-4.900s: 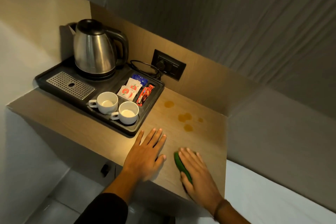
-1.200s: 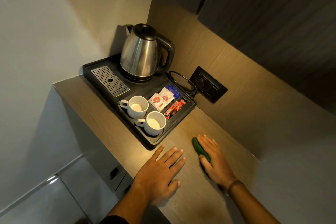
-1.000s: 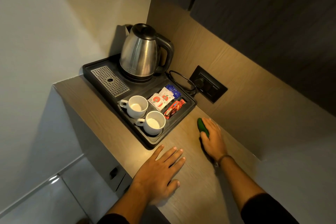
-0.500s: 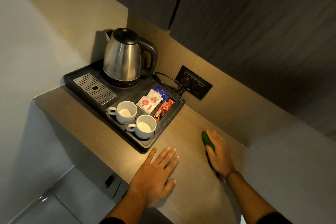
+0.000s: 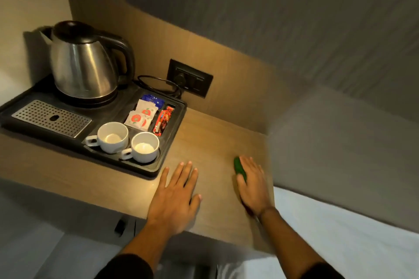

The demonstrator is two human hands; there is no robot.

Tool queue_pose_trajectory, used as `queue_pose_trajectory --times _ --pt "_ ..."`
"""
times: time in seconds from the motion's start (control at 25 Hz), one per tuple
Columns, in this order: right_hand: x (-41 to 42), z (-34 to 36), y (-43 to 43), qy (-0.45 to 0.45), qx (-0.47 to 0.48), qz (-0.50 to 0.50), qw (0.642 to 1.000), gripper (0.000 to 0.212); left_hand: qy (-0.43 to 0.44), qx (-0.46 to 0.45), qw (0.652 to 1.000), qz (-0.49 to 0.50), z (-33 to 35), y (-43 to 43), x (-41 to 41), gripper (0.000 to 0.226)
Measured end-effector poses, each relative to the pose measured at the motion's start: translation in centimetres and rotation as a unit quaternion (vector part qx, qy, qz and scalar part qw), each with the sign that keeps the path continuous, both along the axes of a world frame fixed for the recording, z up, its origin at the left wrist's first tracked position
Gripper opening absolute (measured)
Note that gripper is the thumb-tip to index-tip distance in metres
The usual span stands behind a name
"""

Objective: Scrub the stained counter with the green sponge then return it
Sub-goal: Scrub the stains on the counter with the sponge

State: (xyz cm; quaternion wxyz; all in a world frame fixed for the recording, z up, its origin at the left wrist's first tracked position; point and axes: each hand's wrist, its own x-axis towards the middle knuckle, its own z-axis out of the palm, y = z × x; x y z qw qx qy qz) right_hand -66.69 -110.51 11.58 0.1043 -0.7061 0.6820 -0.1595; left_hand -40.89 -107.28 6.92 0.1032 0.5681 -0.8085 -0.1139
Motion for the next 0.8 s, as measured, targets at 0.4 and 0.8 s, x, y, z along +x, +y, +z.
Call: queue_pose_trajectory --times 0.4,0.8 --pt "1.4 -1.9 10.8 0.010 0.012 0.084 0.996 0.067 -0.009 -0.006 1.000 -0.008 0.3 -0.7 0.5 0.074" --pt "7.1 -1.2 3.5 0.019 -0.009 -0.015 1.000 0.058 0.002 -0.001 1.000 0.002 1.7 1.1 1.2 0.076"
